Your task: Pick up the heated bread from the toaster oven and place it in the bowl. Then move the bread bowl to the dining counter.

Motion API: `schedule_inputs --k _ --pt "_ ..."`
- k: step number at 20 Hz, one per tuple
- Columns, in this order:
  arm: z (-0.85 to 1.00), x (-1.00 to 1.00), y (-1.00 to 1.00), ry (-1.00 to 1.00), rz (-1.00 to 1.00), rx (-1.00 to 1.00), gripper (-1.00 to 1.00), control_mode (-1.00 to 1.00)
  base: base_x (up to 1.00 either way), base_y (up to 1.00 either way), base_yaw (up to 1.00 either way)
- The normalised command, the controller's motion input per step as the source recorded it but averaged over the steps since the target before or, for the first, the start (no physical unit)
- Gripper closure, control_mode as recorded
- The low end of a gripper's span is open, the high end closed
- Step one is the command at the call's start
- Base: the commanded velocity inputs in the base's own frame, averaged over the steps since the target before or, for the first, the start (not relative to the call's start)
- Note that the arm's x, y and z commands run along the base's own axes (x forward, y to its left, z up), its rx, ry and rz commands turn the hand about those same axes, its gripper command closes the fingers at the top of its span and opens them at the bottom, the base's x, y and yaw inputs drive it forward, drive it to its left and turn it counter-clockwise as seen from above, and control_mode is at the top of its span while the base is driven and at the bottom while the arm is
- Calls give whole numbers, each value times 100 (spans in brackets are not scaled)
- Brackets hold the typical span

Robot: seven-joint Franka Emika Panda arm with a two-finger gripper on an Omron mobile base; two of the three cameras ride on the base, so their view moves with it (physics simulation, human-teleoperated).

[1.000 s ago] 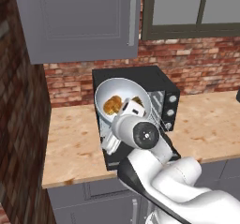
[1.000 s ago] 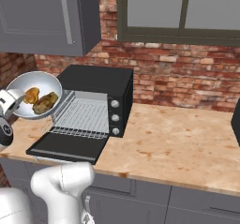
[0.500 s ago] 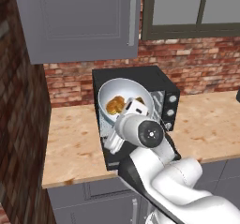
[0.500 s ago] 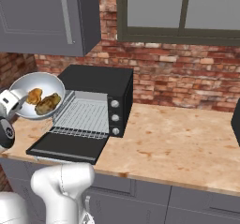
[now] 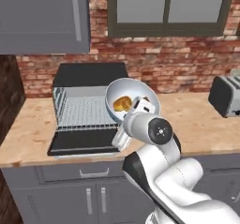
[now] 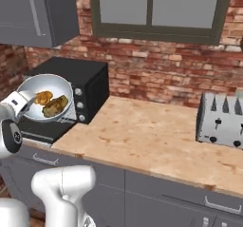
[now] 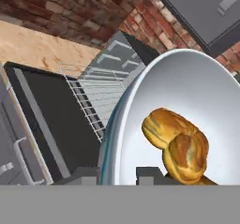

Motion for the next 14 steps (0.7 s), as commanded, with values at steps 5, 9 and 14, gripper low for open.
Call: schedule_inputs --k 5,9,14 --pt "0 0 0 0 0 0 100 100 -93 -71 80" --pt "0 0 0 0 0 0 100 100 -80 -45 92" --pt "0 0 0 0 0 0 100 100 -45 -27 99"
